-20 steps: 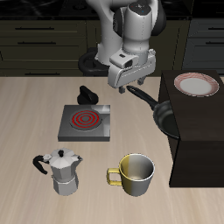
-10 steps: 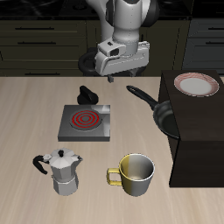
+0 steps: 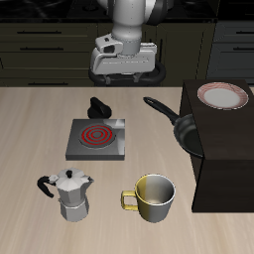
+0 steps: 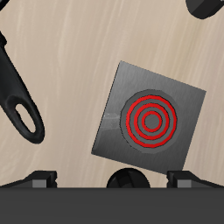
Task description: Place the frying pan on the top layer of the shelf and place the moka pot on the stove
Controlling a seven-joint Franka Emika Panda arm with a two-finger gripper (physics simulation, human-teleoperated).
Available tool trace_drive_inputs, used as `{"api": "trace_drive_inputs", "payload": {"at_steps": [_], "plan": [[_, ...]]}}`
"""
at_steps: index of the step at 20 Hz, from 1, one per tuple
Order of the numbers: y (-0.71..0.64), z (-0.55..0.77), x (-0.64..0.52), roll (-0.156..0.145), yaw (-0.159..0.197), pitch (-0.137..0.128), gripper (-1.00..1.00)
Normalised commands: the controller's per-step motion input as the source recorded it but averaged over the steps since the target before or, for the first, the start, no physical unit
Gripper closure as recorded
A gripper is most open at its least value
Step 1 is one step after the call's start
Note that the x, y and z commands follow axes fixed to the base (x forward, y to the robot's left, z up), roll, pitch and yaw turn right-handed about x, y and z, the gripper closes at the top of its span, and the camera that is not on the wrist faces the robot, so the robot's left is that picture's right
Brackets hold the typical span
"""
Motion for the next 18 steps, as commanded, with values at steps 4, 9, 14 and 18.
{"api": "trace_drive_inputs", "payload": {"at_steps": [4, 9, 14, 18], "plan": [[-0.40, 0.10, 0.06, -0.049, -0.174, 0.017, -1.00], [-0.38, 0.05, 0.09, -0.048, -0.096, -0.013, -1.00], [-0.15, 0.13, 0.10, -0.027, -0.015, -0.015, -1.00], [-0.16, 0.17, 0.16, -0.047, 0.008, -0.009, -1.00]]}}
